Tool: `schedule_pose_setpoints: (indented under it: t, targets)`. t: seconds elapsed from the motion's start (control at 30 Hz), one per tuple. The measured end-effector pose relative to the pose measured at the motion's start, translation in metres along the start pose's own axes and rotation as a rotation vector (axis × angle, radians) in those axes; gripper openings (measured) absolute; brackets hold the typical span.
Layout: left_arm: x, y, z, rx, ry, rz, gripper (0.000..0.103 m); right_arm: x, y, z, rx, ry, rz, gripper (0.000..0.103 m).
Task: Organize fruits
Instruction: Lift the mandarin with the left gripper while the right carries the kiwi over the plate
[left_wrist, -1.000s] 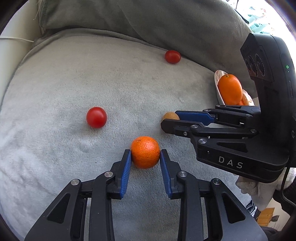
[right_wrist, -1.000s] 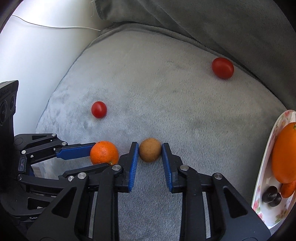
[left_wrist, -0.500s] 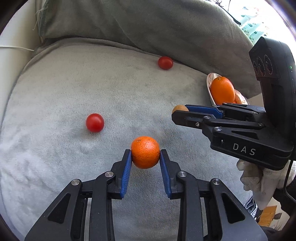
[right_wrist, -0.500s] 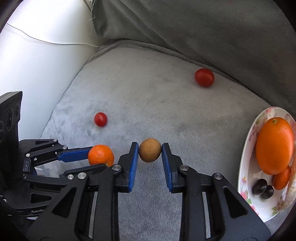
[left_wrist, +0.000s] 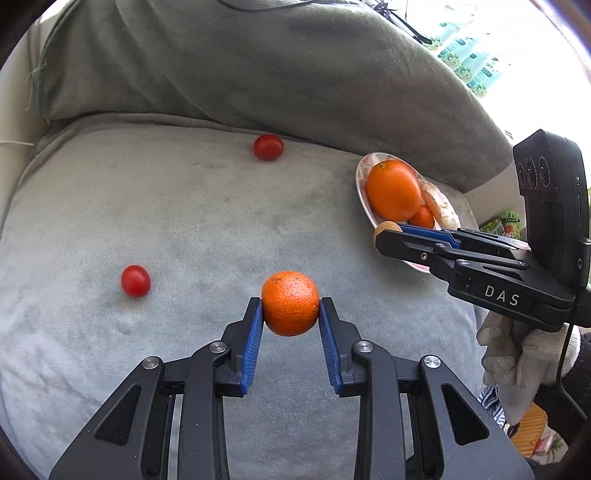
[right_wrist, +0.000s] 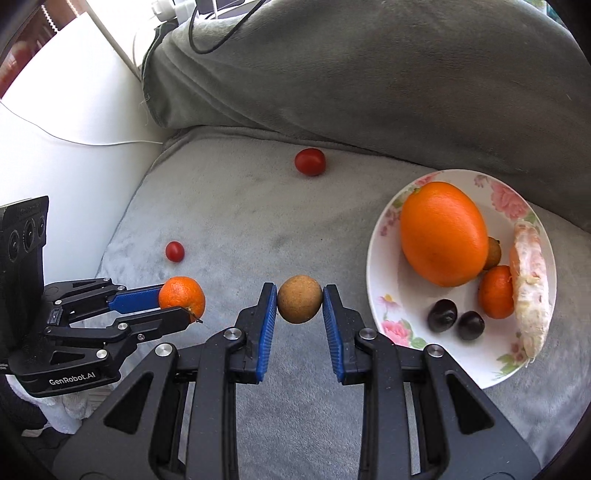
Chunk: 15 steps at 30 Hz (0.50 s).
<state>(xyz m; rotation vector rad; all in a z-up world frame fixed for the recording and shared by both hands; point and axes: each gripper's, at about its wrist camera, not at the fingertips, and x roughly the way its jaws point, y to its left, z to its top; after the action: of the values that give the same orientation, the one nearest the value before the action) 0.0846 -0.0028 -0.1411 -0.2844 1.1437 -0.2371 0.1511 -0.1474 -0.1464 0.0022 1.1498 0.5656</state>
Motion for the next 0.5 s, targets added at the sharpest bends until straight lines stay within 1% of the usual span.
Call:
schedule_pose_setpoints:
  t: [0.27,0.5]
  targets:
    - [0.008,-0.033,0.007,0.066,0.014,-0.046,0.029,-0.031,-0.033,-0.002,0.057,-0.053,-0.036,0.027]
    - [0.020,-0.063,0.016,0.122,0.022,-0.075,0.029,-0.050,-0.056,0.000,0.093,-0.088,-0.068,0.027]
